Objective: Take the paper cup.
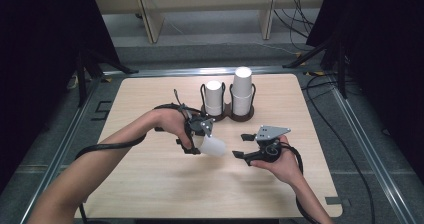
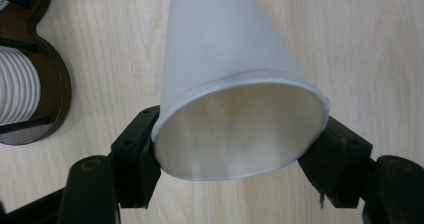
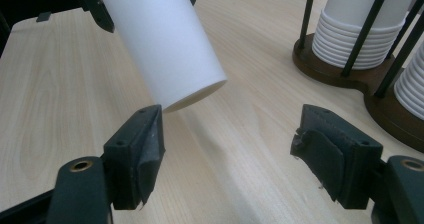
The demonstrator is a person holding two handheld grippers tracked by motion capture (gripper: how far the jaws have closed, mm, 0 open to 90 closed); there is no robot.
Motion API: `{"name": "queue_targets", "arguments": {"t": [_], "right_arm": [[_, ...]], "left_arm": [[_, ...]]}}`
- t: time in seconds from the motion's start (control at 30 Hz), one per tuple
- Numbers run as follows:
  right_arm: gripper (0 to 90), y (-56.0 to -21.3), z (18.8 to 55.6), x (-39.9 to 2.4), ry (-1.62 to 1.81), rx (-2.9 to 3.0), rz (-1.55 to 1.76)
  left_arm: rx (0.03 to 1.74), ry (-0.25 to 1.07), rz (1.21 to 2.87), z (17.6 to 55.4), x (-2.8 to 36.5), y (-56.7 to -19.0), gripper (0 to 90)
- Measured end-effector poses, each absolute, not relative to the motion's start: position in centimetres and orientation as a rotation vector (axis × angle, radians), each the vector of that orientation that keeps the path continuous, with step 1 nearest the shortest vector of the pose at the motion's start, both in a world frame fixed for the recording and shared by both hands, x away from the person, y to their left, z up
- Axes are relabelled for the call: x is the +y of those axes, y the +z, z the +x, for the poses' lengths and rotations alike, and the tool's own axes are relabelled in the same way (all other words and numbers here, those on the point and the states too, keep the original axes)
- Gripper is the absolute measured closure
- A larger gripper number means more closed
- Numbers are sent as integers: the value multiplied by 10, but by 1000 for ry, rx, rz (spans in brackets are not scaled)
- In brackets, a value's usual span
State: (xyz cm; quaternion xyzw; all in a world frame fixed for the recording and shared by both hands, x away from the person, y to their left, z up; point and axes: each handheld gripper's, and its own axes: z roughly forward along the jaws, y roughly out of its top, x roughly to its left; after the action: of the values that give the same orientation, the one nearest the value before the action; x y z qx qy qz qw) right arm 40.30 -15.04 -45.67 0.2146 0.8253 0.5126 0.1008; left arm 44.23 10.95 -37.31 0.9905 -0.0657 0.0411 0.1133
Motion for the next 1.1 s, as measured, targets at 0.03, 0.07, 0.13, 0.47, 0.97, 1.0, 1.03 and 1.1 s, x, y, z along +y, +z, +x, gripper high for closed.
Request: {"name": "queue_targets", "arguments": {"t": [0.03, 0.07, 0.13, 0.47, 0.97, 1.0, 1.03, 1.1], "right_arm": [[272, -456, 402, -150, 1515, 2454, 649], [272, -456, 402, -149, 1514, 2453, 643], [271, -456, 402, -148, 1511, 2443, 634], [271, -454, 403, -143, 1488, 2474, 601], [260, -452, 404, -132, 1455, 2500, 552], [259, -452, 404, -132, 1457, 2500, 551], [259, -451, 404, -132, 1445, 2504, 542], [259, -452, 404, -130, 1448, 2505, 546]], "left_arm": [[-188, 117, 2906, 442, 109, -373, 306], [-192, 111, 2913, 442, 108, -372, 306], [-188, 106, 2921, 442, 107, -372, 306], [-205, 92, 2963, 444, 104, -371, 306], [-234, 102, 3019, 443, 97, -368, 306], [-235, 99, 3022, 443, 97, -368, 306], [-237, 92, 3026, 443, 96, -368, 306], [-240, 97, 3029, 443, 95, -368, 306]]}}
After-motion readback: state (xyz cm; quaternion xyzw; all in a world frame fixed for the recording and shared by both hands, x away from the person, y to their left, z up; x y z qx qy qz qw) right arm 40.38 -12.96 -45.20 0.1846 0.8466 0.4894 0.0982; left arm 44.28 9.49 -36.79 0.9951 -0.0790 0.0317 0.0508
